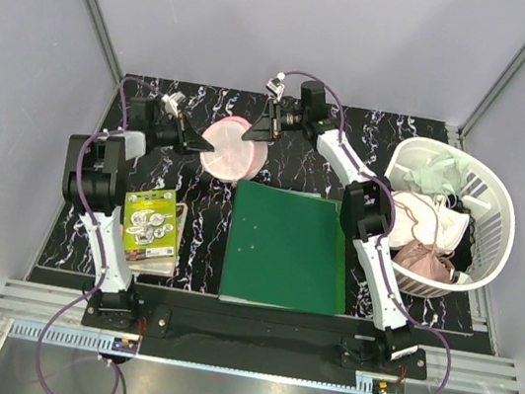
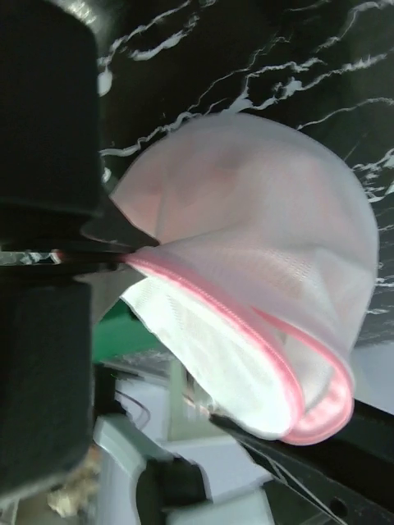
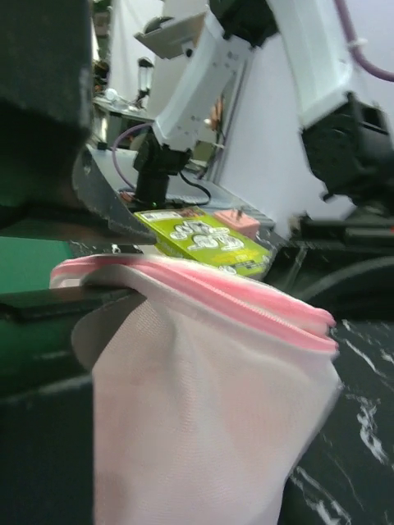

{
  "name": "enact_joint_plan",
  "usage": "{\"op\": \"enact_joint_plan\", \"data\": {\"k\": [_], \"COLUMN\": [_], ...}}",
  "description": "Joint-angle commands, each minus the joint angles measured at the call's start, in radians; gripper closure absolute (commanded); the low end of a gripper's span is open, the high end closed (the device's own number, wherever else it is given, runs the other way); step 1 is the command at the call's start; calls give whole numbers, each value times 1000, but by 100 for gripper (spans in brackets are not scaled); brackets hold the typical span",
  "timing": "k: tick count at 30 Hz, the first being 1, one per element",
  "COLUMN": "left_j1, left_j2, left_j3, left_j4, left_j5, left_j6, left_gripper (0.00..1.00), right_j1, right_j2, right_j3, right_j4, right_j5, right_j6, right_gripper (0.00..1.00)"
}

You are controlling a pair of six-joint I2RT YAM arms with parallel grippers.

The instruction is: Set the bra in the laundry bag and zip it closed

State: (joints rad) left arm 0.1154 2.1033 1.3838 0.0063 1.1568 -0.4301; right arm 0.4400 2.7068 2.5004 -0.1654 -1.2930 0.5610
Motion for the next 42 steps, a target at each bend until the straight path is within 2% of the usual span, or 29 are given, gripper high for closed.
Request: {"op": "enact_joint_plan", "data": {"k": [1,3,5,11,14,17,20,22,28,34,36,40,42], "left_j1": [20,20,24,21,9,6,-3,-14,-28,-34,-37,-45,-45], "left_j2": [-216,-259,-313,-446,-502,-520,-519,-523,-516,-511,-508,-482,-464], "left_j3": [-233,-296,-333,-580,-635,-667,-674,-675,-680,-678,-669,-634,-611], "left_j4": [490,457,397,529,525,534,557,555,581,587,587,589,587], "left_j5": [-86,-167,-244,-469,-549,-588,-601,-612,-602,-591,-583,-539,-508], "left_j6": [-460,-499,-538,-783,-828,-884,-926,-935,-963,-969,-969,-958,-946], "left_gripper": [100,100,100,100,100,100,100,100,100,100,100,100,100], "right_j1": [9,5,-4,-12,-11,9,42,72,137,152,155,163,164], "right_j2": [-88,-151,-197,-416,-511,-602,-622,-630,-601,-572,-562,-522,-507], "right_j3": [-44,-96,-178,-454,-595,-764,-874,-943,-950,-962,-963,-951,-939], "right_j4": [8,-20,-61,-85,-21,142,300,378,429,460,477,504,506], "right_j5": [167,317,477,803,866,831,772,782,785,799,793,775,767], "right_j6": [50,68,100,138,189,298,433,521,619,665,683,724,740], "right_gripper": [50,43,29,11,9,9,12,22,29,32,38,56,58]}}
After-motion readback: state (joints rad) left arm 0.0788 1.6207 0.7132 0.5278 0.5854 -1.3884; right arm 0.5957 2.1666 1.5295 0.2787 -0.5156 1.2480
